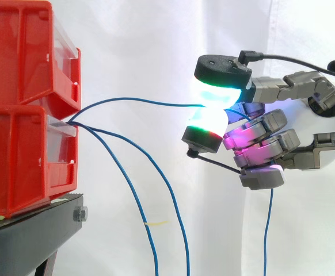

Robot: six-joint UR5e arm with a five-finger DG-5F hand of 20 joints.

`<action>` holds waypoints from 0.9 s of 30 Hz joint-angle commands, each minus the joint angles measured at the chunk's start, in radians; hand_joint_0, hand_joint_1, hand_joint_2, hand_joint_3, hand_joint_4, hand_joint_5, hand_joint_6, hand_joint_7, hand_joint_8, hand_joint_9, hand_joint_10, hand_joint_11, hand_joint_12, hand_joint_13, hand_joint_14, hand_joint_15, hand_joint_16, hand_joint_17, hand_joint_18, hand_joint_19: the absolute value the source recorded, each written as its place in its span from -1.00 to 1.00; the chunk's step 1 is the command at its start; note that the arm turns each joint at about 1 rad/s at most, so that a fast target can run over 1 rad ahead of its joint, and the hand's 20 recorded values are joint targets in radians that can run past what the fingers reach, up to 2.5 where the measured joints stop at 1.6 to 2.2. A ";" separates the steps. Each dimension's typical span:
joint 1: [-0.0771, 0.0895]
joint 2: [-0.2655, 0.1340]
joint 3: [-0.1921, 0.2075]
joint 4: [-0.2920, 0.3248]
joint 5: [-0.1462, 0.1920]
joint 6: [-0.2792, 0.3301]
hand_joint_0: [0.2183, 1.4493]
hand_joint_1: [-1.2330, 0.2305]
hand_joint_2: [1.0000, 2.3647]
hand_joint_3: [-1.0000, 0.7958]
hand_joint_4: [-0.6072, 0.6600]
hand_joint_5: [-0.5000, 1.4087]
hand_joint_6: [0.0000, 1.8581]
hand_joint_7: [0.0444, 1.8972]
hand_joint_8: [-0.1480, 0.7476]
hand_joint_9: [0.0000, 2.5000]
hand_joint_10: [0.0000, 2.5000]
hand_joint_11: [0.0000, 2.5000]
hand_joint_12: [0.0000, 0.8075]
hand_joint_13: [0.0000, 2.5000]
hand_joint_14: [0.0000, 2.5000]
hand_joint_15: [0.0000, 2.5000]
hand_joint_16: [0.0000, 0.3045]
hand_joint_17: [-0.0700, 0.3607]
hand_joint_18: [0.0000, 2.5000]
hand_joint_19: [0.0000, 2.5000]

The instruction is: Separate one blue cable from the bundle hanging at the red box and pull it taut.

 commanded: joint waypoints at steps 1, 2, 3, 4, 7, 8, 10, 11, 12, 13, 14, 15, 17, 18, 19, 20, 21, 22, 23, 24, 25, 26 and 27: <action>-0.001 0.000 0.000 0.000 0.000 0.000 -0.28 -0.36 -0.97 0.06 0.21 -0.64 0.01 0.50 0.13 -0.25 0.49 0.11 -0.13 -0.11 0.51 0.09 -0.71 -0.22 -0.04 0.03; -0.001 0.000 0.000 0.000 0.000 0.000 -0.28 -0.36 -0.97 0.06 0.21 -0.64 0.01 0.50 0.14 -0.25 0.50 0.11 -0.12 -0.11 0.51 0.08 -0.71 -0.22 -0.04 0.03; 0.001 0.000 0.000 0.000 0.000 0.000 -0.28 -0.36 -0.96 0.06 0.21 -0.64 0.01 0.50 0.14 -0.25 0.50 0.11 -0.13 -0.11 0.51 0.09 -0.71 -0.22 -0.04 0.03; -0.001 0.000 0.000 0.000 0.000 0.000 -0.28 -0.36 -0.96 0.06 0.20 -0.64 0.01 0.50 0.14 -0.25 0.50 0.11 -0.12 -0.11 0.50 0.09 -0.71 -0.22 -0.04 0.03; 0.001 0.001 0.000 0.000 0.000 0.000 -0.28 -0.36 -0.97 0.06 0.20 -0.64 0.01 0.49 0.14 -0.25 0.50 0.11 -0.10 -0.11 0.51 0.09 -0.71 -0.22 -0.04 0.03; -0.001 0.000 0.000 0.000 0.000 0.000 -0.28 -0.36 -0.97 0.06 0.21 -0.64 0.01 0.49 0.13 -0.25 0.49 0.11 -0.11 -0.11 0.51 0.07 -0.71 -0.21 -0.04 0.03; -0.001 0.000 0.000 0.000 0.000 0.000 -0.28 -0.36 -0.97 0.06 0.21 -0.64 0.01 0.50 0.14 -0.25 0.50 0.11 -0.12 -0.11 0.51 0.09 -0.71 -0.22 -0.04 0.03; 0.001 0.000 0.000 0.000 0.000 0.000 -0.28 -0.36 -0.97 0.06 0.21 -0.64 0.01 0.50 0.13 -0.25 0.49 0.11 -0.12 -0.11 0.50 0.10 -0.71 -0.21 -0.04 0.02; 0.001 0.001 0.000 0.000 0.000 0.000 -0.28 -0.36 -0.97 0.06 0.21 -0.64 0.01 0.50 0.13 -0.25 0.50 0.10 -0.12 -0.11 0.51 0.09 -0.71 -0.22 -0.04 0.03; 0.001 0.000 0.001 0.000 0.000 0.000 -0.28 -0.36 -0.97 0.06 0.21 -0.64 0.01 0.50 0.14 -0.25 0.49 0.11 -0.10 -0.11 0.51 0.09 -0.71 -0.22 -0.04 0.03; 0.001 0.001 0.000 0.000 0.000 0.000 -0.28 -0.36 -0.97 0.06 0.20 -0.64 0.01 0.50 0.13 -0.25 0.49 0.11 -0.12 -0.11 0.51 0.10 -0.71 -0.22 -0.04 0.03; 0.001 0.000 0.000 0.000 -0.001 0.000 -0.28 -0.36 -0.96 0.06 0.20 -0.64 0.01 0.50 0.15 -0.24 0.50 0.10 -0.12 -0.11 0.51 0.08 -0.71 -0.22 -0.04 0.03; -0.001 0.000 0.001 0.000 0.000 0.000 -0.28 -0.36 -0.97 0.06 0.20 -0.64 0.01 0.49 0.14 -0.25 0.49 0.11 -0.12 -0.11 0.51 0.08 -0.71 -0.22 -0.04 0.03; 0.001 0.000 0.000 0.000 0.000 0.000 -0.28 -0.36 -0.97 0.06 0.20 -0.64 0.01 0.49 0.13 -0.25 0.49 0.11 -0.10 -0.11 0.51 0.08 -0.71 -0.21 -0.04 0.03; 0.001 0.000 0.000 0.000 0.000 0.000 -0.28 -0.36 -0.96 0.06 0.20 -0.64 0.01 0.49 0.13 -0.25 0.49 0.10 -0.10 -0.11 0.51 0.09 -0.71 -0.21 -0.03 0.03; 0.001 0.000 0.000 0.000 0.000 0.000 -0.28 -0.36 -0.97 0.06 0.20 -0.64 0.01 0.50 0.14 -0.25 0.49 0.12 -0.11 -0.11 0.51 0.08 -0.71 -0.21 -0.04 0.03; 0.001 0.000 0.000 0.000 -0.001 0.000 -0.28 -0.36 -0.97 0.06 0.21 -0.64 0.01 0.50 0.13 -0.25 0.49 0.12 -0.10 -0.11 0.51 0.08 -0.71 -0.21 -0.04 0.03; -0.001 0.000 0.000 0.000 0.000 0.000 -0.28 -0.36 -0.97 0.06 0.20 -0.64 0.01 0.50 0.14 -0.24 0.49 0.12 -0.12 -0.11 0.51 0.09 -0.71 -0.21 -0.04 0.03; 0.001 0.000 0.000 0.000 0.000 0.000 -0.28 -0.36 -0.97 0.06 0.20 -0.64 0.01 0.49 0.14 -0.24 0.49 0.10 -0.10 -0.11 0.51 0.08 -0.71 -0.21 -0.04 0.02; 0.001 0.000 0.000 0.000 0.000 0.000 -0.28 -0.36 -0.97 0.06 0.20 -0.64 0.01 0.49 0.14 -0.24 0.49 0.11 -0.12 -0.11 0.51 0.08 -0.71 -0.21 -0.04 0.03; 0.001 0.000 0.000 0.000 0.000 0.000 -0.28 -0.36 -0.97 0.07 0.20 -0.64 0.01 0.50 0.14 -0.24 0.49 0.10 -0.12 -0.11 0.51 0.09 -0.71 -0.21 -0.04 0.03; -0.001 0.000 0.000 0.000 0.000 0.000 -0.28 -0.36 -0.97 0.06 0.20 -0.64 0.01 0.49 0.14 -0.24 0.49 0.11 -0.12 -0.11 0.51 0.08 -0.71 -0.22 -0.04 0.04; -0.001 0.000 0.000 0.000 -0.001 0.000 -0.28 -0.36 -0.96 0.06 0.20 -0.64 0.01 0.49 0.14 -0.24 0.49 0.11 -0.12 -0.11 0.51 0.08 -0.71 -0.21 -0.04 0.03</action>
